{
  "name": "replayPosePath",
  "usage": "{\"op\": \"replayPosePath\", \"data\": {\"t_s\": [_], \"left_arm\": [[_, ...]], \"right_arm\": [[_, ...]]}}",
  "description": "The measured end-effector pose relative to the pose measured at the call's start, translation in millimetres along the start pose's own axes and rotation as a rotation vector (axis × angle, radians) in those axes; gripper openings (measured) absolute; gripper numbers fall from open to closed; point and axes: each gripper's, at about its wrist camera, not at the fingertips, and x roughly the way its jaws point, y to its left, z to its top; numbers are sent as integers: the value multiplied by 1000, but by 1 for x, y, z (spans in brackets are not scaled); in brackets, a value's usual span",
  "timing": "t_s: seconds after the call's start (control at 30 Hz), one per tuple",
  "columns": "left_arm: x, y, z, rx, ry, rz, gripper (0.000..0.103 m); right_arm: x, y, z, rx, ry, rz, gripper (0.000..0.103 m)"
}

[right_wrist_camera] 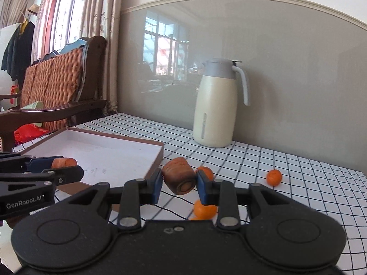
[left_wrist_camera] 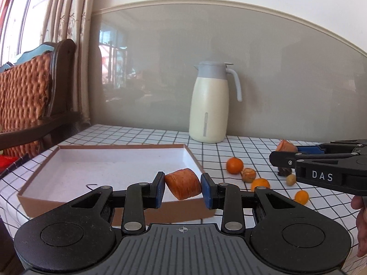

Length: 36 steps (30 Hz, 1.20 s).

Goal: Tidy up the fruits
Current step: 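Carry the carrot piece with the left gripper over the box and release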

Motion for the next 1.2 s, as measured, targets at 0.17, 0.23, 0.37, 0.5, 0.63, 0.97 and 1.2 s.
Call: {"op": "replayPosePath", "data": {"t_s": [0.17, 0.23, 0.37, 0.5, 0.63, 0.97, 1.2], "left_arm": [[1, 40, 7, -6, -6, 73, 34], [2, 55, 8, -12, 0, 100, 34], [9, 79, 10, -17, 9, 143, 34], [19, 99, 11, -36, 19, 174, 34], [30, 116, 8, -56, 36, 203, 34], [52, 151, 6, -96, 66, 269, 34], [50, 146, 5, -90, 13, 319, 103]], "right_arm": [[14, 23, 9, -5, -22, 53, 23], [21, 32, 13, 4, -25, 71, 23], [37, 49, 22, 1, -28, 101, 23], [56, 64, 33, -16, -26, 118, 23], [77, 70, 38, -1, -10, 127, 23], [114, 69, 37, 74, 72, 152, 23], [116, 76, 35, 45, -20, 110, 97]]}}
